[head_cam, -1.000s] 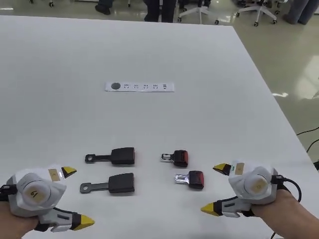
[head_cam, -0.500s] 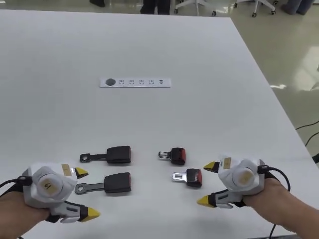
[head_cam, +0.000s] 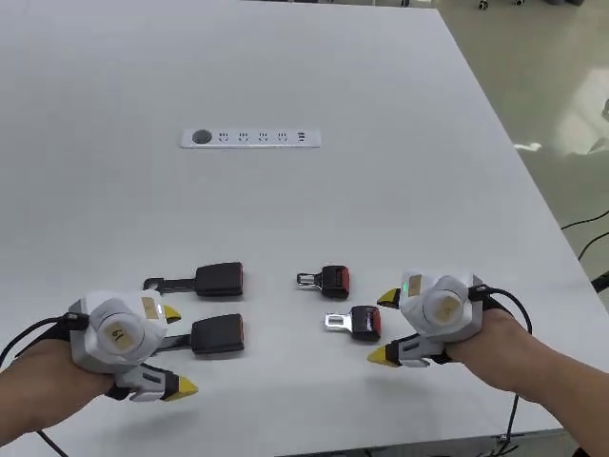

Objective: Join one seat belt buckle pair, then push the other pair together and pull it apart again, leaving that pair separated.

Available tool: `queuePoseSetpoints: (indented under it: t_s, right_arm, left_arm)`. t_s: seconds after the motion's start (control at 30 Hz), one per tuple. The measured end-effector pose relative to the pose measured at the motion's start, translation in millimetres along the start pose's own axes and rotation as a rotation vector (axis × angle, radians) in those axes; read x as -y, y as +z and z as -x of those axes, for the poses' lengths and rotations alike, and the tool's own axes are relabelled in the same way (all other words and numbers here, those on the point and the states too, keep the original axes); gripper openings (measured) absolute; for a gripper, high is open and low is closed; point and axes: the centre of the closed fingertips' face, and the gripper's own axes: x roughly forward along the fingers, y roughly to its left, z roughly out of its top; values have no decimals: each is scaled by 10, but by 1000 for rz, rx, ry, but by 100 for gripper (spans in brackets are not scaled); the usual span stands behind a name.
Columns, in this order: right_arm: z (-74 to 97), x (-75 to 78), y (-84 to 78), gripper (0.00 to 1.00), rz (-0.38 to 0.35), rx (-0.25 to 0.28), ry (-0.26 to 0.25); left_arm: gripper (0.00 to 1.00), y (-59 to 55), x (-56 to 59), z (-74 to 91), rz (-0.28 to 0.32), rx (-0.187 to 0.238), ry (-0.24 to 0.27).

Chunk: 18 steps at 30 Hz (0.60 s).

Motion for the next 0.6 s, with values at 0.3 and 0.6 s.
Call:
queuePoseSetpoints:
  t_s: [0.3, 0.6]
  right_arm:
    - [-59, 53, 14, 48, 11, -21, 16]
    - [-182, 54, 9, 45, 37, -35, 45]
  left_arm:
    - [55, 119, -68, -100, -19, -11, -18]
    - [50, 111, -62, -210, -42, -35, -47]
